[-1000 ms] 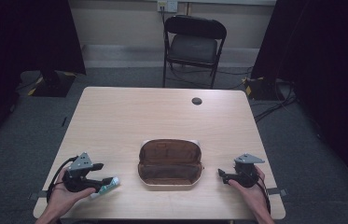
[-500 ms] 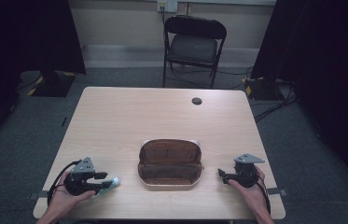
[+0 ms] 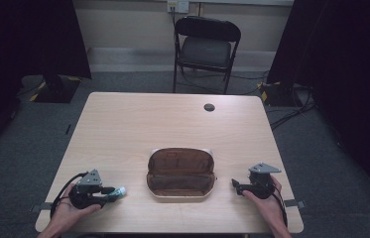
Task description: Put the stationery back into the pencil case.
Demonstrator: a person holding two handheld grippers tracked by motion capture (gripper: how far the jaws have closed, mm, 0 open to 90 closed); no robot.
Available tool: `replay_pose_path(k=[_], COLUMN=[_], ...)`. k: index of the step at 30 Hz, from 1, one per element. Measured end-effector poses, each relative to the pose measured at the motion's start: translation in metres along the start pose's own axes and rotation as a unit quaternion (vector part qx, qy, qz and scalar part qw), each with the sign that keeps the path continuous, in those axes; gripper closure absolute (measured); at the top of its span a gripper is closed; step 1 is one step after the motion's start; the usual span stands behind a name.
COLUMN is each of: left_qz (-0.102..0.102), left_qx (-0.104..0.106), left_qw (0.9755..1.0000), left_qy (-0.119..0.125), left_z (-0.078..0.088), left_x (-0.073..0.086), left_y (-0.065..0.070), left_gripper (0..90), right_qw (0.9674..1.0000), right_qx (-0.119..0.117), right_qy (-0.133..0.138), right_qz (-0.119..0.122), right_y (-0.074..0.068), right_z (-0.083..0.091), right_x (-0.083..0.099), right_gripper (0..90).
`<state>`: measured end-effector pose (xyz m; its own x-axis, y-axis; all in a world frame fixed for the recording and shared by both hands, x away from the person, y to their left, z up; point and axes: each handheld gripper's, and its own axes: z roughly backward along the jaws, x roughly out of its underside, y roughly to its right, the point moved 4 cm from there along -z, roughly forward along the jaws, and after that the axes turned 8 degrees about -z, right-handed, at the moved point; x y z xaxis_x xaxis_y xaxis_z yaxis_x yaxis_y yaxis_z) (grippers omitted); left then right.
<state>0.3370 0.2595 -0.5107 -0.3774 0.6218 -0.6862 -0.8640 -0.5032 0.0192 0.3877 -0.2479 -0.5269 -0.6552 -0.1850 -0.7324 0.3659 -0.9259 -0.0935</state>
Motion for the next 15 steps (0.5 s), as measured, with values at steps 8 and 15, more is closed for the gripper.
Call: replay_pose_path(k=[8, 15], left_qz=[-0.01, -0.016], left_qx=[-0.002, 0.012], left_qw=[0.9999, 0.9997], left_qy=[-0.007, -0.011], left_z=[-0.0064, -0.0089], left_x=[-0.0008, -0.0044], left_y=[0.0012, 0.002], left_gripper=[65.2, 66.0], right_qw=[1.0, 1.0], right_qx=[0.0, 0.0], right_qy=[0.0, 0.001], right_qz=[0.0, 0.0], right_y=[0.0, 0.0], right_z=[-0.0001, -0.0003], right_x=[0.0, -0.0002], right_gripper=[14.9, 14.9])
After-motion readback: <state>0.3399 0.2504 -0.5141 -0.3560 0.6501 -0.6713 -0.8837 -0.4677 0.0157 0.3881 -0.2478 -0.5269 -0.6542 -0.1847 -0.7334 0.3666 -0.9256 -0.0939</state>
